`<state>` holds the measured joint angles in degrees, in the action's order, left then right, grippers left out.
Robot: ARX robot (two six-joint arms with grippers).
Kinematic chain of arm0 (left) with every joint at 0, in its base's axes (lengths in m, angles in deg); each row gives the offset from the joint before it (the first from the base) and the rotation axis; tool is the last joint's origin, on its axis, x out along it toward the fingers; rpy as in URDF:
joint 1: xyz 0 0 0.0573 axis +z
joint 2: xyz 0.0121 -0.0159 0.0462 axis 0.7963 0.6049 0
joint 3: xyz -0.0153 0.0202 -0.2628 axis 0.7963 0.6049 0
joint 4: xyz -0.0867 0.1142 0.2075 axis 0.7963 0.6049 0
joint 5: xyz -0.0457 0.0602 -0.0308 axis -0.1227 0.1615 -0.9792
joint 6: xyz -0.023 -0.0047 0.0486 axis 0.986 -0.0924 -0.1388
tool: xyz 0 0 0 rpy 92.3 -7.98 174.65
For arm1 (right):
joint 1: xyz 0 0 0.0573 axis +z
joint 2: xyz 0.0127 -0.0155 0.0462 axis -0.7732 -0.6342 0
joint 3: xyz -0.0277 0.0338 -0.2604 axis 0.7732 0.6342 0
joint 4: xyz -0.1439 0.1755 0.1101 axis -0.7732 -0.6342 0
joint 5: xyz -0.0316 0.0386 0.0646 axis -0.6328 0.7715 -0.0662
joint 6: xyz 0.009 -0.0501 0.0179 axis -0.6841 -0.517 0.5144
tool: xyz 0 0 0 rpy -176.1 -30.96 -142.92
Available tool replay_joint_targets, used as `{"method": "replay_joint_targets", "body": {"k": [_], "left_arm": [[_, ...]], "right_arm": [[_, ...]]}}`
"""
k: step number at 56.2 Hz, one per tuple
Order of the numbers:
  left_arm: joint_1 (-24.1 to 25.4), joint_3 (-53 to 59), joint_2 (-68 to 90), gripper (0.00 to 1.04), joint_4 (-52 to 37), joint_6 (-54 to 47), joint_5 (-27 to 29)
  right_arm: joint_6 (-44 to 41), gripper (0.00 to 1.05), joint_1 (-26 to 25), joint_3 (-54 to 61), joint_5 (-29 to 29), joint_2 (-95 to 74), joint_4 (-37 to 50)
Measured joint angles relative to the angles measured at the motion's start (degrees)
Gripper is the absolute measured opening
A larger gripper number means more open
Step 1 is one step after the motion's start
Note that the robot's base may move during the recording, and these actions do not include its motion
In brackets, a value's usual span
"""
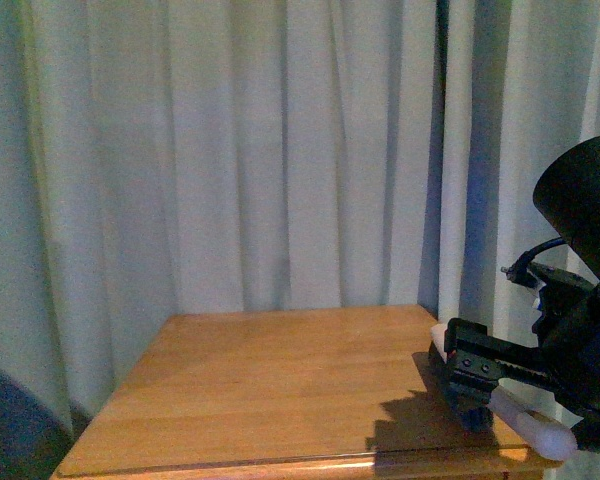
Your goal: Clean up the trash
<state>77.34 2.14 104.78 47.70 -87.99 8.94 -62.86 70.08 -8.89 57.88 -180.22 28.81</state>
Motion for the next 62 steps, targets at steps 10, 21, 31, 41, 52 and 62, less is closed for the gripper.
{"method": "replay_joint_targets", "body": {"k": [10,21,31,41,52,62], "left_arm": [[0.00,0.00,0.00,0.26,0.00,0.02,0.00],[0.00,0.00,0.00,0.26,0.00,0.02,0.02],[0.00,0.00,0.00,0.26,0.00,0.02,0.00],[0.00,0.00,0.00,0.26,0.00,0.02,0.02],[0.00,0.00,0.00,0.26,0.00,0.02,0.02],[0.00,0.00,0.00,0.26,0.00,0.02,0.00]], "right_arm": [[0.81,0.85,0.00,-1.57,-0.44,-1.44,-1.31],[0.83,0.57,0.00,-2.62,-0.63,-2.71,-2.54],[0.72,0.26,-0.02,-2.99,-0.13,-3.13,-2.75],[0.79,0.20,-0.02,-3.15,0.11,-3.17,-2.51],[-2.08,0.20,0.31,-0.37,-3.08,-0.09,1.75],[-9.57,0.20,1.44,7.15,-7.91,10.80,12.15]]}}
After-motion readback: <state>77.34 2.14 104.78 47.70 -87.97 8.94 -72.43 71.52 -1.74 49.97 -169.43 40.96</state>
